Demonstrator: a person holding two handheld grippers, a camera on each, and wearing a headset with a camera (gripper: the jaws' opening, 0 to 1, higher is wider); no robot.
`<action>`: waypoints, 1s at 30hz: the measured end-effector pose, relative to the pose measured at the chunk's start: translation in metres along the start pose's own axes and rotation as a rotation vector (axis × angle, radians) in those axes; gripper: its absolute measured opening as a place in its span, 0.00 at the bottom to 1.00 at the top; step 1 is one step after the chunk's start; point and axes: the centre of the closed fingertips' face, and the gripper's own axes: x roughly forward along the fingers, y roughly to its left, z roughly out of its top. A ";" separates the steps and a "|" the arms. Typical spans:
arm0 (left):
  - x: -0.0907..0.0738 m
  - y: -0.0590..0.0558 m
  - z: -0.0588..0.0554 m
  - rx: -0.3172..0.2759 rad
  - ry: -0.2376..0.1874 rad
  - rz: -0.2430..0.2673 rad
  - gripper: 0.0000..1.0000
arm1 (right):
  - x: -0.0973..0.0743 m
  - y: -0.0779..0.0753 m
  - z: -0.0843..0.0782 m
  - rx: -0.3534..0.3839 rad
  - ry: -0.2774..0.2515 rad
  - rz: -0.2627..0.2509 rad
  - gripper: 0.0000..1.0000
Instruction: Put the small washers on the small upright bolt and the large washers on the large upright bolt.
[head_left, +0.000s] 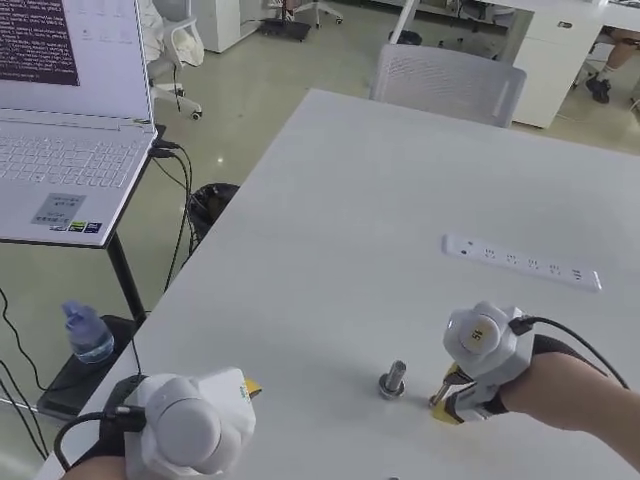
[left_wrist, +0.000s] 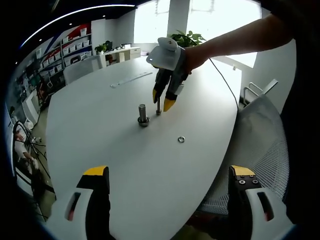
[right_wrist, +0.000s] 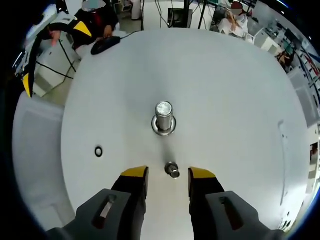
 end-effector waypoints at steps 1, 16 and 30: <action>0.000 0.000 0.000 -0.005 -0.002 -0.001 1.00 | -0.001 0.001 0.000 -0.004 0.000 -0.002 0.33; 0.003 -0.007 -0.007 -0.019 0.000 -0.012 0.96 | -0.020 0.014 0.004 -0.017 -0.029 -0.004 0.33; 0.004 -0.010 -0.010 -0.022 0.006 -0.011 0.92 | -0.026 0.010 0.000 -0.020 -0.027 -0.024 0.32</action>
